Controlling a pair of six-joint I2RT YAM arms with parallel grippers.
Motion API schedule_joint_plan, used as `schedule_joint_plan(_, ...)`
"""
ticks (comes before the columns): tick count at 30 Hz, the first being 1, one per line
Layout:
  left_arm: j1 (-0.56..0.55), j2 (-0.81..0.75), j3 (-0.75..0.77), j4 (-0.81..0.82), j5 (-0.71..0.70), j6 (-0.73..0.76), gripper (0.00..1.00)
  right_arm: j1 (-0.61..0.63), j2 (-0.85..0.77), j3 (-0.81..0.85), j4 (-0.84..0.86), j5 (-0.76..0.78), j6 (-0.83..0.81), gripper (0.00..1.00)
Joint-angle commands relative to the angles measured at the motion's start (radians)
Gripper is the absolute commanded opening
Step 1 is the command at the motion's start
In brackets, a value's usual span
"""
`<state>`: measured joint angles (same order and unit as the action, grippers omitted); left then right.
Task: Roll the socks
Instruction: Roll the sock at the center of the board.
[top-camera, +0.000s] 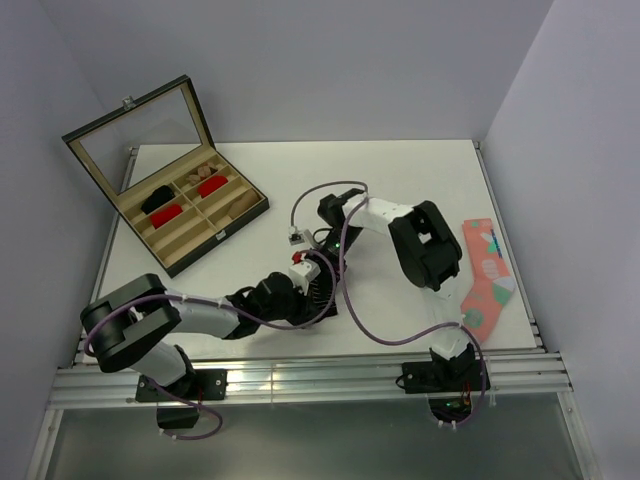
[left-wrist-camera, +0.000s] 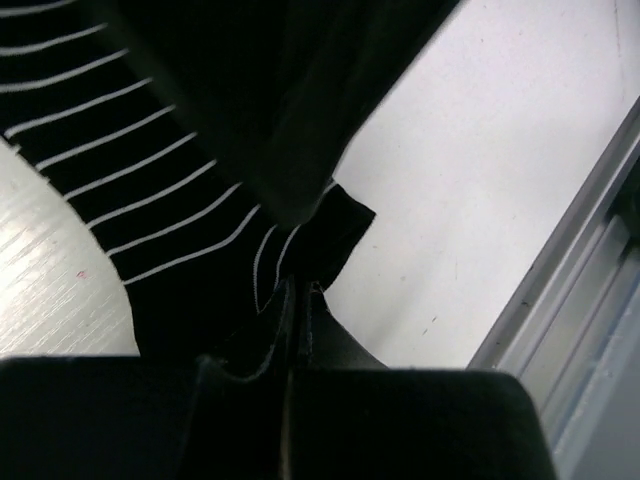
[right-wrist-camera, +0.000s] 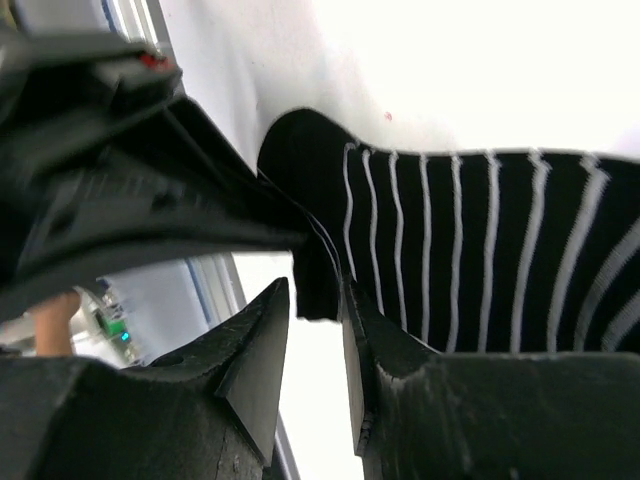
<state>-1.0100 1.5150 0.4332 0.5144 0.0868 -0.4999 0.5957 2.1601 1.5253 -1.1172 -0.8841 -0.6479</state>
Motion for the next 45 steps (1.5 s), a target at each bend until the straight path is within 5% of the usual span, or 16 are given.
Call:
schedule_joint_plan(1, 0.054, -0.022, 0.024, -0.086, 0.128, -0.098, 0.00, -0.030, -0.081, -0.052, 0.074, -0.007, -0.010, 0.36)
schedule_joint_plan(8, 0.165, -0.035, 0.025, -0.109, 0.267, -0.209, 0.00, -0.047, -0.141, -0.163, 0.143, -0.042, -0.052, 0.36)
schedule_joint_plan(27, 0.248, 0.099, 0.220, -0.335, 0.455, -0.312, 0.01, -0.047, -0.272, -0.306, 0.323, -0.038, 0.025, 0.40)
schedule_joint_plan(45, 0.286, 0.234, 0.200, -0.169, 0.551, -0.471, 0.00, -0.056, -0.293, -0.346, 0.324, -0.070, 0.063, 0.41)
